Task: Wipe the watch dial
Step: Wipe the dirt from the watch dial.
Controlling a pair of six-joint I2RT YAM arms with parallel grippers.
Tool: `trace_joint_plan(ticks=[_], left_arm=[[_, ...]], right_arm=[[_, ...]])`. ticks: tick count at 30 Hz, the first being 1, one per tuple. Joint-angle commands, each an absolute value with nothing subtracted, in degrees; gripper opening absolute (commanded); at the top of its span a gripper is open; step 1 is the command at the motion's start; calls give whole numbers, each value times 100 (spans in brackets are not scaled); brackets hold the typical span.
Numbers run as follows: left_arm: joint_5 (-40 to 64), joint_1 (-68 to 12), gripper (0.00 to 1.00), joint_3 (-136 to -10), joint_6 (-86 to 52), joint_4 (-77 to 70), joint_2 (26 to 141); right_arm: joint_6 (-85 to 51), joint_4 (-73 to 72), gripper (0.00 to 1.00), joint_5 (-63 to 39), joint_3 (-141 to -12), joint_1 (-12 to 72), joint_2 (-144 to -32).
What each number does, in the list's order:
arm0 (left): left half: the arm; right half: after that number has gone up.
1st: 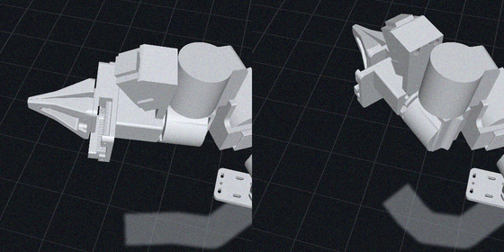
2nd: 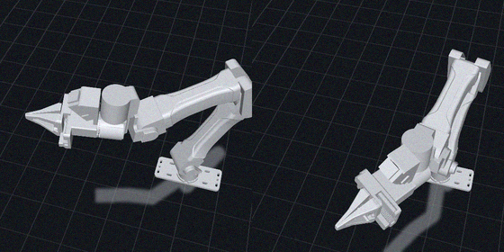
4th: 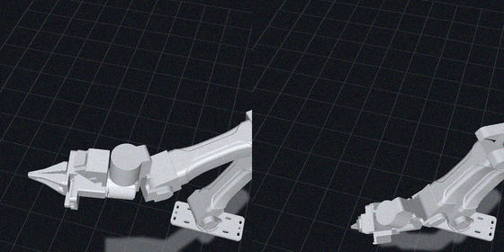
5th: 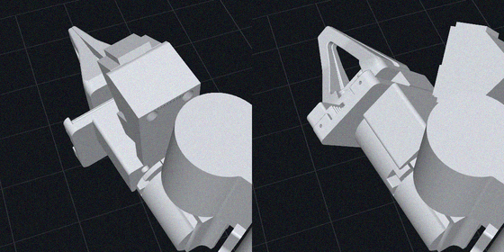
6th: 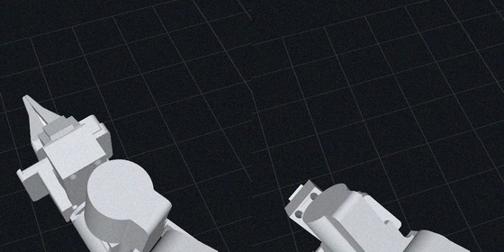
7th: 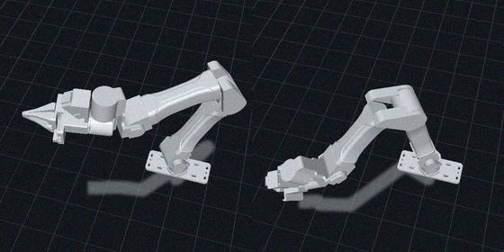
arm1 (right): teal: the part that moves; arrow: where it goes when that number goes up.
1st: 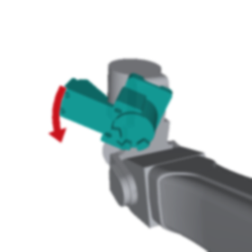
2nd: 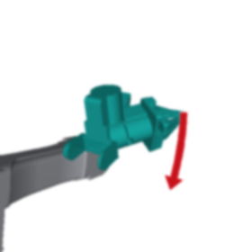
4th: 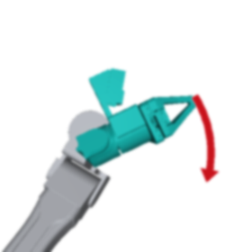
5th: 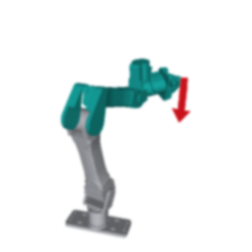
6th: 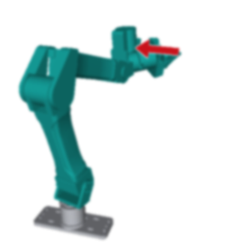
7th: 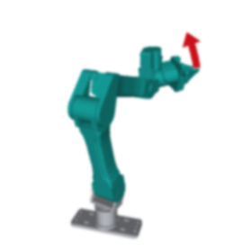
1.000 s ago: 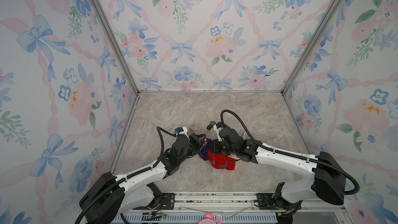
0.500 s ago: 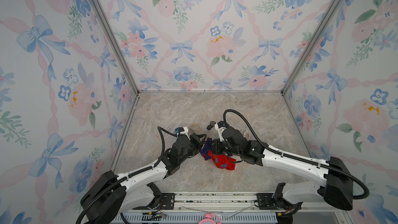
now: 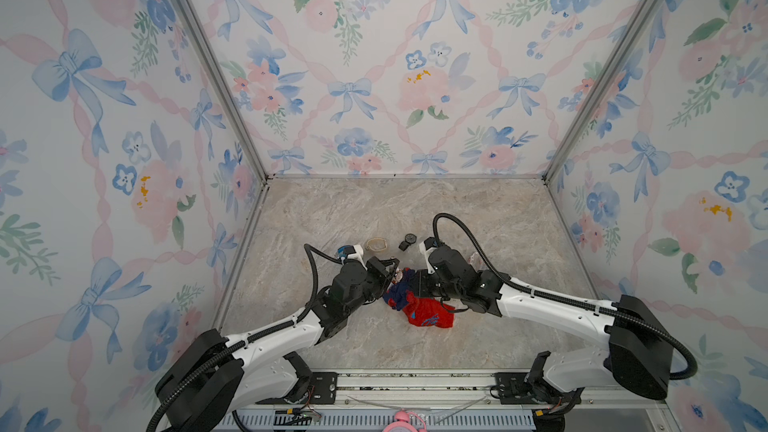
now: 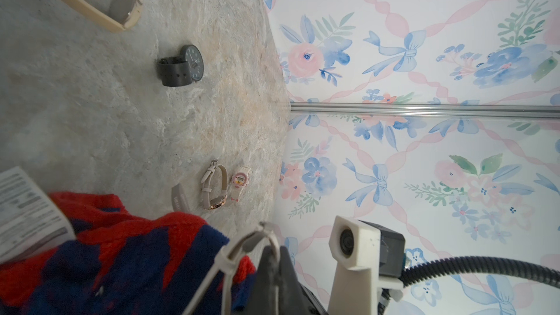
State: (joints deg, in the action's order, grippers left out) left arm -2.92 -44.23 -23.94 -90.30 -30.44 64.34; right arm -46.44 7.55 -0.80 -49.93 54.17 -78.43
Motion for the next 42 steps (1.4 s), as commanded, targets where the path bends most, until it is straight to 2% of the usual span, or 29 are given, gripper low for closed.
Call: trace_joint_plan(ticks=[1,12,20,28,36,42], left_arm=[[-207,-4457,0,-2373,-9078,-3252,6469],[-223,-4473,0,-2340,-9096,-3252,6353],[-236,-4467,0,-2304,-9105,-3254,6342],[-281,-4465,0,-2251,-9112,-3249,6342],[-242,-4473,0,-2294,-9105,-3249,6328],[-223,-4465,0,-2270,-9115,-3252,6262]], right_arm=[[-4544,965,0,129,-5347,5603,-7553],[-4623,653,0,-231,-5392,5523,-8147],[-4651,821,0,-115,-5033,5247,-7672],[-4533,1136,0,133,-5412,5591,-7517],[-4408,1152,0,104,-5659,5671,-7927],[-4573,979,0,-155,-5275,5322,-8008]])
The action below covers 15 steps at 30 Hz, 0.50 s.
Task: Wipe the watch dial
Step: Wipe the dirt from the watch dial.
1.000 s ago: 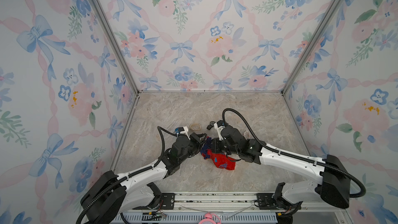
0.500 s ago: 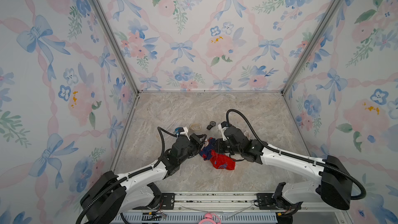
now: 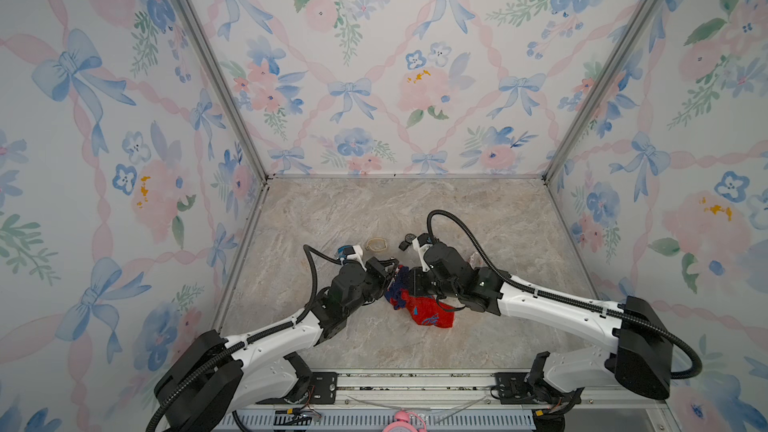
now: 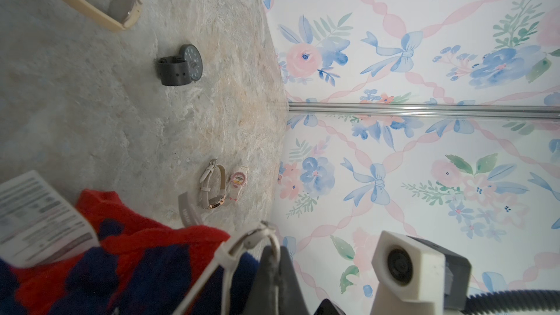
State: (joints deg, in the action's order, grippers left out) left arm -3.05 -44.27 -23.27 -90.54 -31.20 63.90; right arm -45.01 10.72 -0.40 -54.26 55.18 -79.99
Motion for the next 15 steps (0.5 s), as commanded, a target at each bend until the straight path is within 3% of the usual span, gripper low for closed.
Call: trace_joint_plan(ticks=[1,9,15], left_arm=[[-215,-4462,0,-2268,-9110,-3255,6262],[-196,-4430,0,-2227,-9029,-3344,6334],[-141,-4458,0,-2333,-9009,-3344,6438]], right_arm=[[-4579,992,0,-175,-5219,5285,-7963],[-4435,1446,0,109,-5415,5495,-7349],[-4357,1429,0,62,-5753,5645,-7613]])
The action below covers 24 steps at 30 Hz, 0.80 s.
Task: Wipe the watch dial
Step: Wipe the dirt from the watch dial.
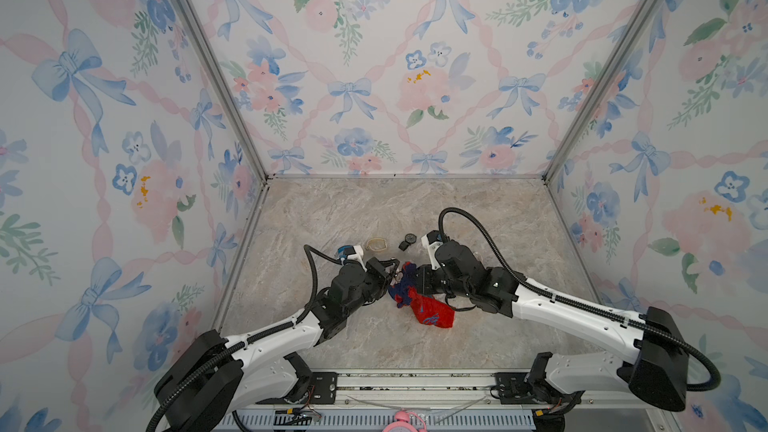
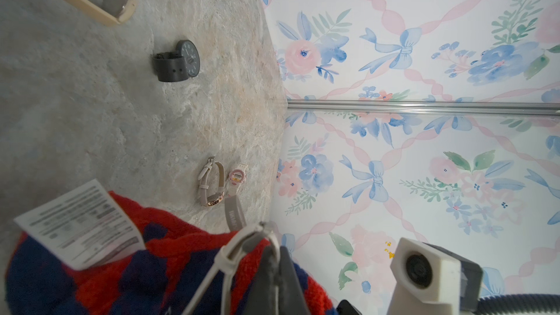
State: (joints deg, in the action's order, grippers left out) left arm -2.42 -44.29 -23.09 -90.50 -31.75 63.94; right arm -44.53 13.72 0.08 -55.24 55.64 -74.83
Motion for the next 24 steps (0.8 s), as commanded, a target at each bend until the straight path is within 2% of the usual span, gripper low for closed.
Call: trace_joint_plan(ticks=[1,6,11,18,24], left_arm=[[-120,-4460,0,-2338,-9009,-3361,6444],[-7,-4465,0,-2347,-9018,-3473,6464],[60,-4465,0,-2338,-9008,-3566,6527],[238,-4465,0,-2416,-9000,-3840,6877],[345,-4487,0,-2542,-8899,-3868,6975]], right_arm=[[-4350,1408,0,35,-5776,5643,-7696],[-4404,1196,0,-119,-5563,5458,-7902],[-4512,1186,0,-179,-5183,5213,-7603],[-4460,1504,0,-72,-5329,5319,-7116],[-4439,1421,0,-70,-5433,5440,-7251]])
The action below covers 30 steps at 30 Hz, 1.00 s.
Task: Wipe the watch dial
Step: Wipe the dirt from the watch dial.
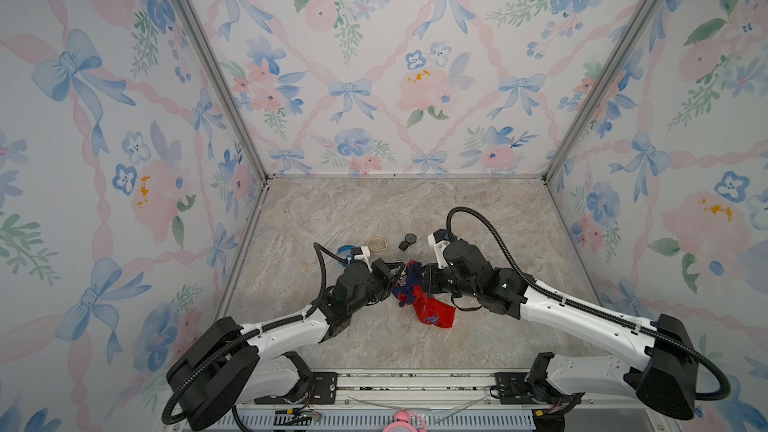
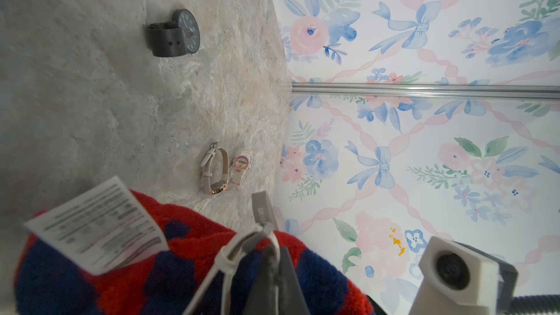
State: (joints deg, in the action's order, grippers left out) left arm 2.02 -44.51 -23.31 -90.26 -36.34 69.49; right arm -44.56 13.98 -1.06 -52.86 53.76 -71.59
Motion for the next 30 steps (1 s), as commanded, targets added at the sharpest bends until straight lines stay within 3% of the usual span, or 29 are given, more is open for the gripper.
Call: trace_joint_plan(ticks=[1,8,14,20,30], left_arm=[[365,-4500,0,-2565,-8886,-3861,6974],[612,-4526,0,-2715,-8833,-3926,7056],[757,-4525,0,-2794,-8824,-4054,7209],[849,-4535,0,-2828,-8885,-4252,7443],[823,-4571,0,-2814,-8925,-4269,7370]], right_arm=[[-4452,1393,0,-100,-5414,5432,-7300],[-4552,1173,0,-256,-5064,5217,-7447],[-4631,1344,0,-163,-4695,5010,-6901],[-4665,1538,0,-2,-4853,5262,-6634],[-4595,1287,0,47,-5038,5364,-7279]])
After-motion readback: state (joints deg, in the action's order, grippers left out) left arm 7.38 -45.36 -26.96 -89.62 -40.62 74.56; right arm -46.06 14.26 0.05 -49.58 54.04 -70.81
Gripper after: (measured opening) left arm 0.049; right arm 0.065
